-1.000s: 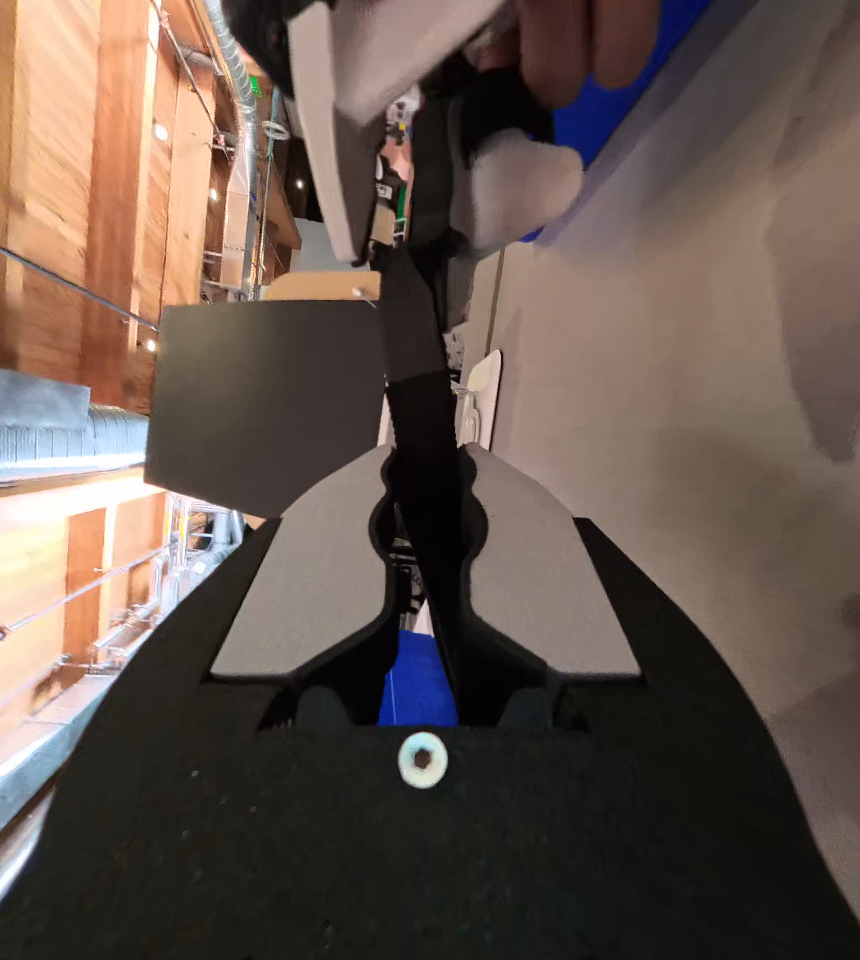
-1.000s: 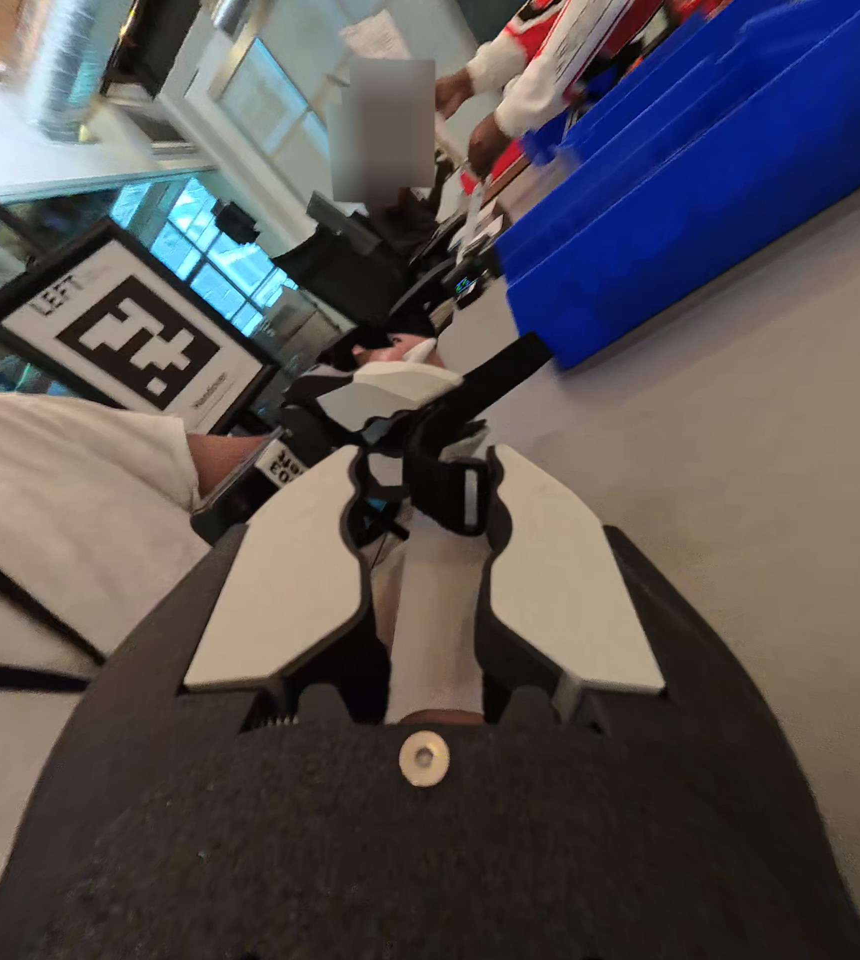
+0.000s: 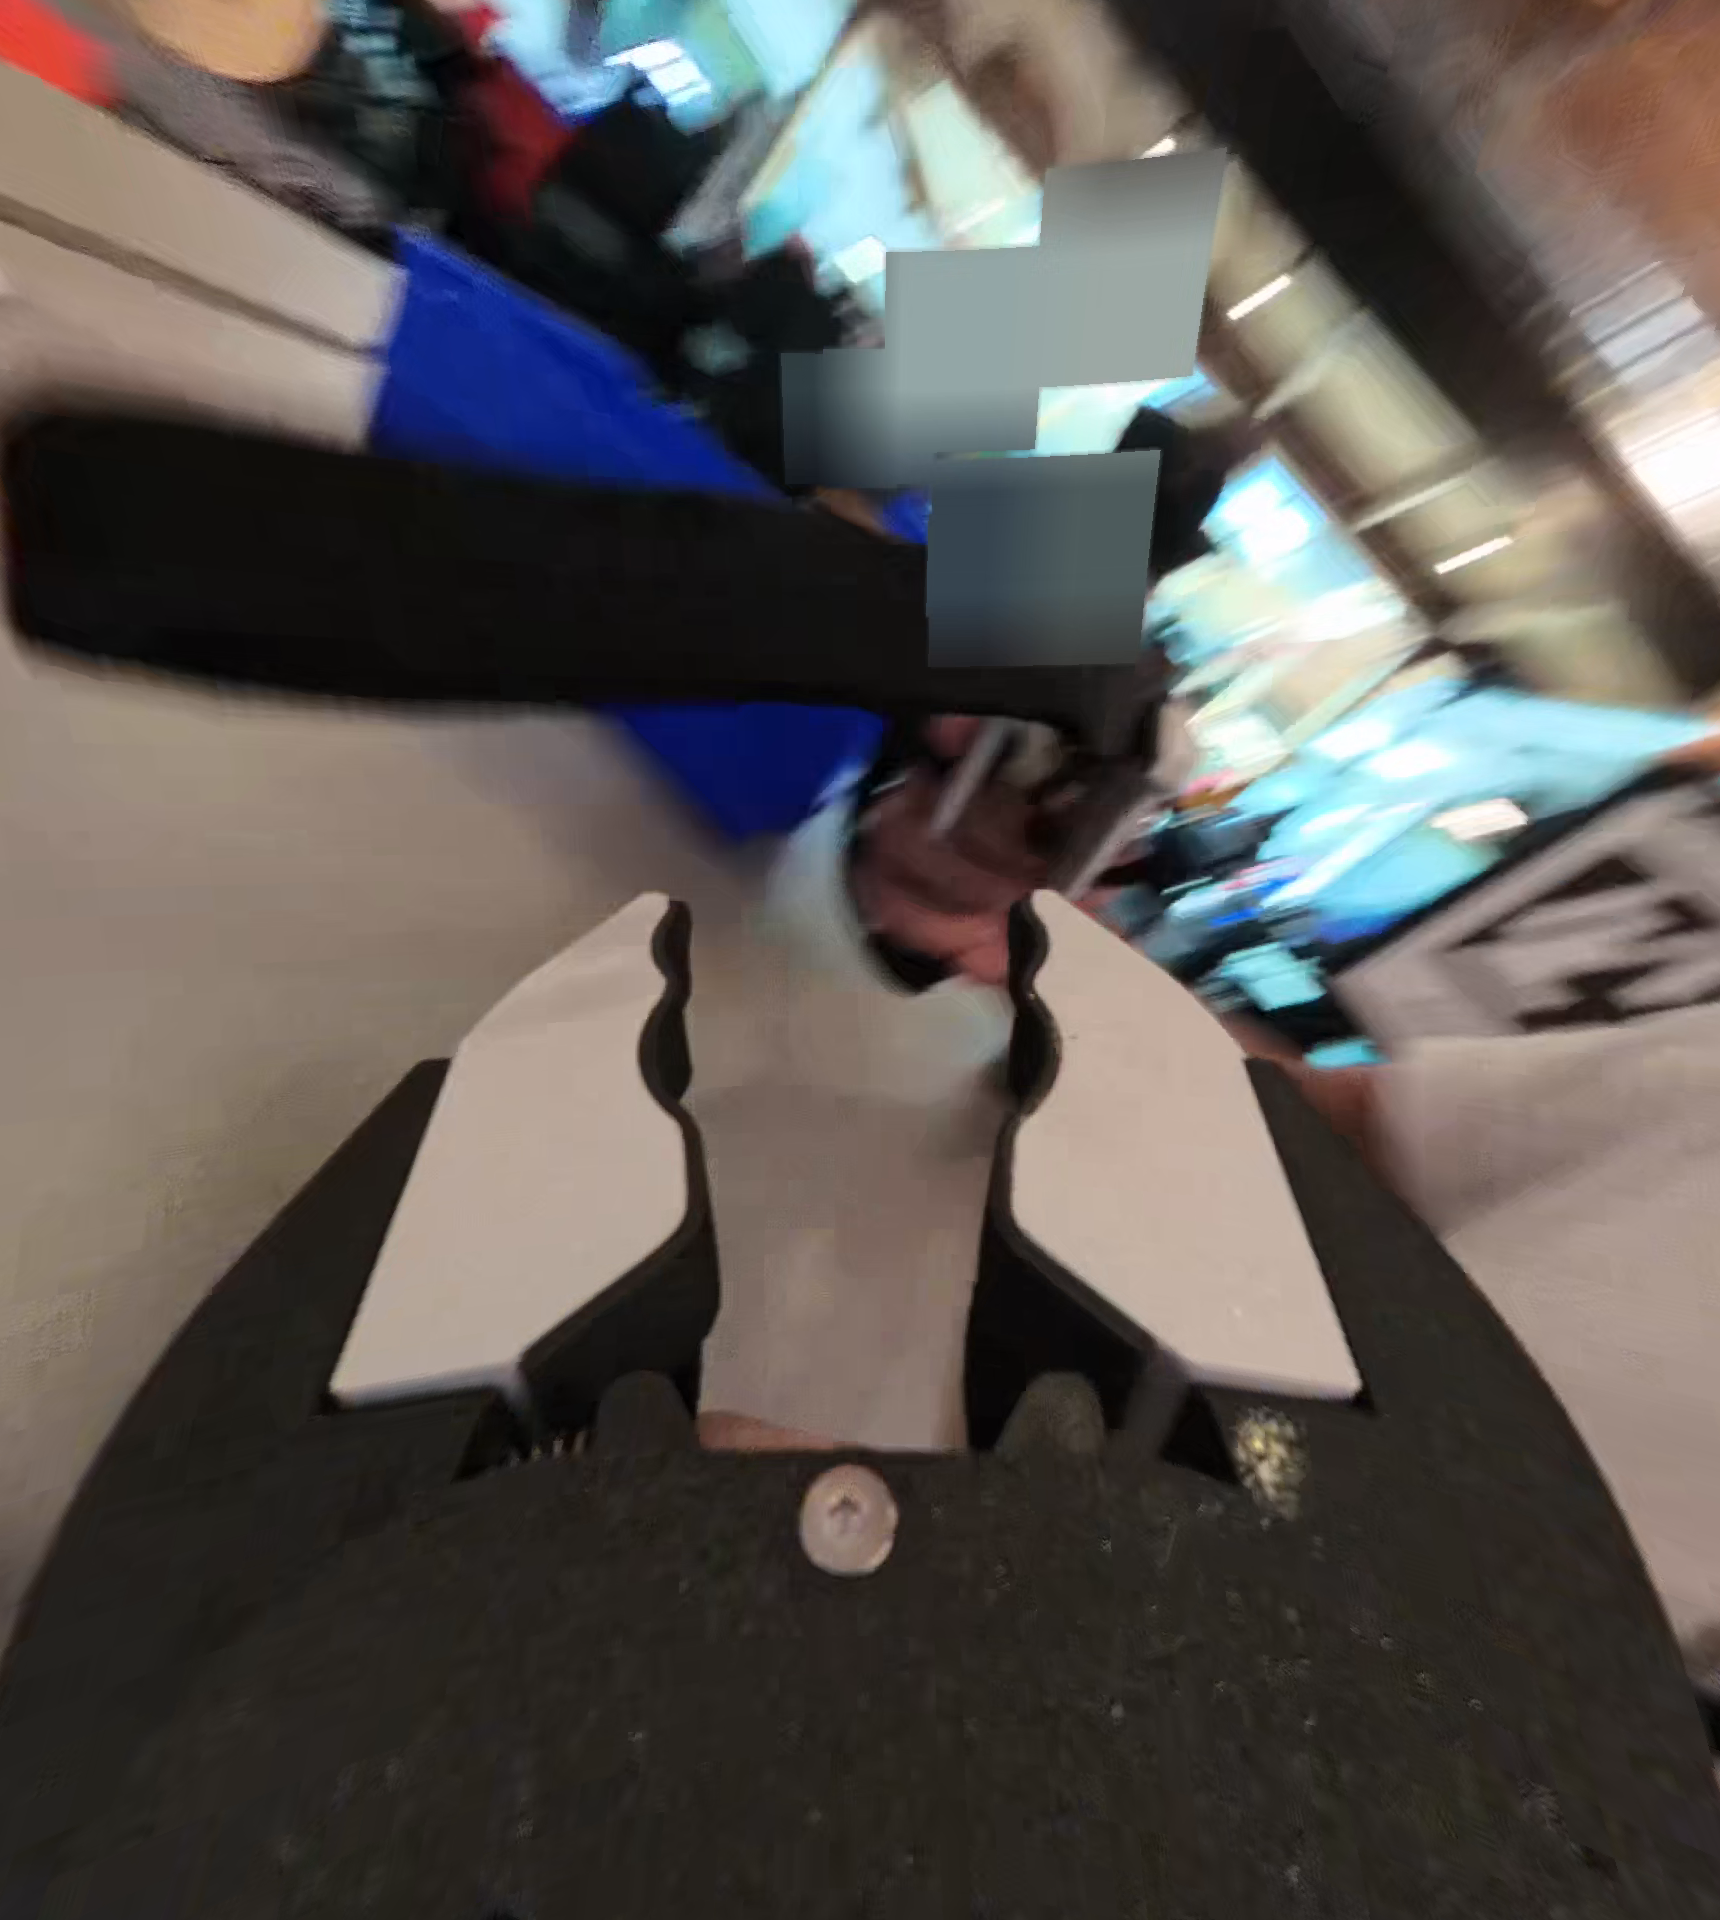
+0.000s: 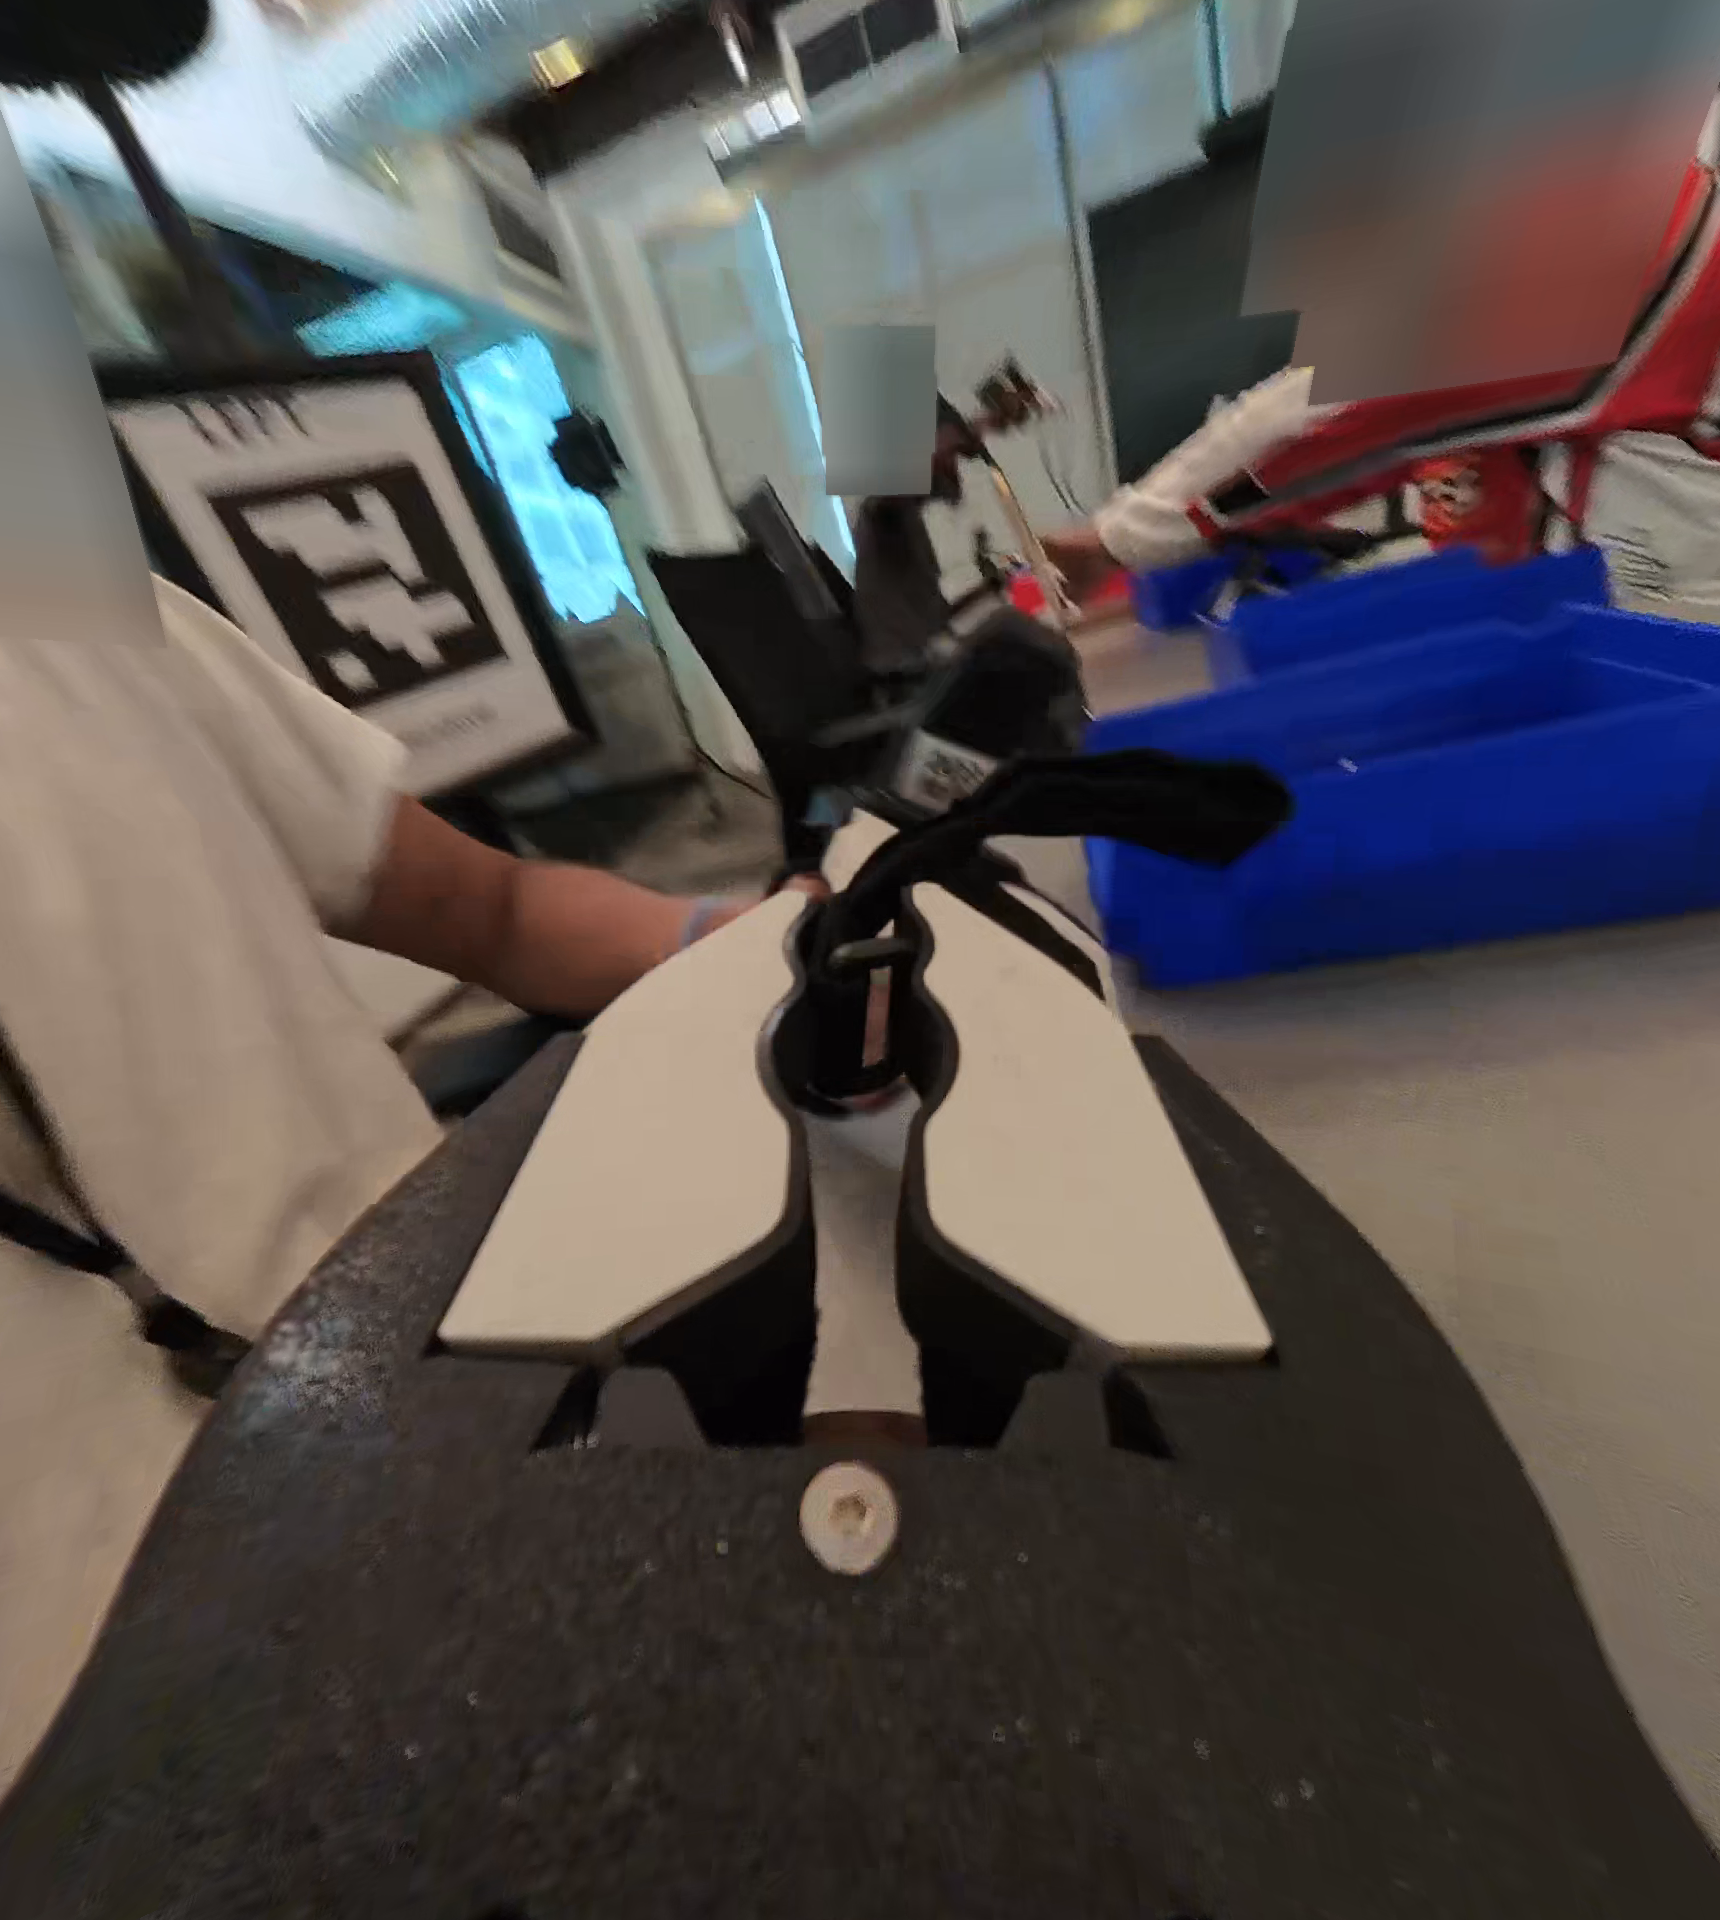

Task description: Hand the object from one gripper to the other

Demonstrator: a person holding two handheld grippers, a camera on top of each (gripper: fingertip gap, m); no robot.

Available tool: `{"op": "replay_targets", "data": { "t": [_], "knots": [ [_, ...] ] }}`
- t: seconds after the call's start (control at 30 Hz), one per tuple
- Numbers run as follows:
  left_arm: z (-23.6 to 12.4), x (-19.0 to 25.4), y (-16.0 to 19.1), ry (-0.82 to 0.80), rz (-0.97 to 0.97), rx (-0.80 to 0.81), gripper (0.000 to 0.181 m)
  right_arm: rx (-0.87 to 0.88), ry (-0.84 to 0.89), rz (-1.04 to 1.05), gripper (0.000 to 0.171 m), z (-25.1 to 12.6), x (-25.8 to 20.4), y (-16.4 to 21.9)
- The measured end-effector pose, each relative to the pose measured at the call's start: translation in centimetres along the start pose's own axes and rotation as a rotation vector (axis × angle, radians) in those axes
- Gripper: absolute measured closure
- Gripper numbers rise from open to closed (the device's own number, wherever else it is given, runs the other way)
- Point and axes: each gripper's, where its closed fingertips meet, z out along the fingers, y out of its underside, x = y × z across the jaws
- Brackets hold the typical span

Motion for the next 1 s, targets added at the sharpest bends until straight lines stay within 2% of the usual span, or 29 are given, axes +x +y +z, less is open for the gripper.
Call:
{"op": "replay_targets", "data": {
  "t": [0.07,0.17,0.27,0.3,0.4,0.57,0.6,0.7,0.87,1.0],
  "knots": [
    [-0.6,1.7,-1.5,0.196,-0.154,0.099,0.122,0.072,-0.087,0.051,0.159,0.1,-1.1,-0.9],
    [-1.2,3.0,-2.9,0.313,-0.192,0.204,0.123,0.079,-0.137,0.093,0.159,0.5,-1.6,-0.4],
    [-1.2,3.5,-3.5,0.328,-0.201,0.225,0.124,0.044,-0.14,0.111,0.159,1.1,-1.4,0.8],
    [-1.3,3.4,-3.6,0.318,-0.2,0.235,0.132,0.037,-0.142,0.117,0.159,1.1,-1.4,1.0],
    [-2.2,2.8,-4.5,0.308,-0.199,0.297,0.175,0.01,-0.126,0.121,0.159,1.2,-1.0,1.7],
    [-2.4,1.9,-4.3,0.269,-0.209,0.273,0.176,-0.045,-0.058,0.155,0.158,1.1,0.5,3.0],
    [-2.3,1.6,-4.2,0.255,-0.209,0.26,0.176,-0.064,-0.042,0.158,0.158,1.0,0.8,3.4],
    [-2.1,1.1,-3.3,0.197,-0.14,0.185,0.176,-0.125,0.061,0.131,0.135,0.4,2.4,4.0],
    [-0.7,0.6,0.6,0.037,0.142,-0.102,0.176,-0.132,0.214,0.095,0.127,-1.3,4.5,2.5],
    [0.8,1.5,3.0,-0.016,0.307,-0.245,0.176,-0.2,0.169,0.251,0.117,0.9,3.6,3.9]
  ]
}}
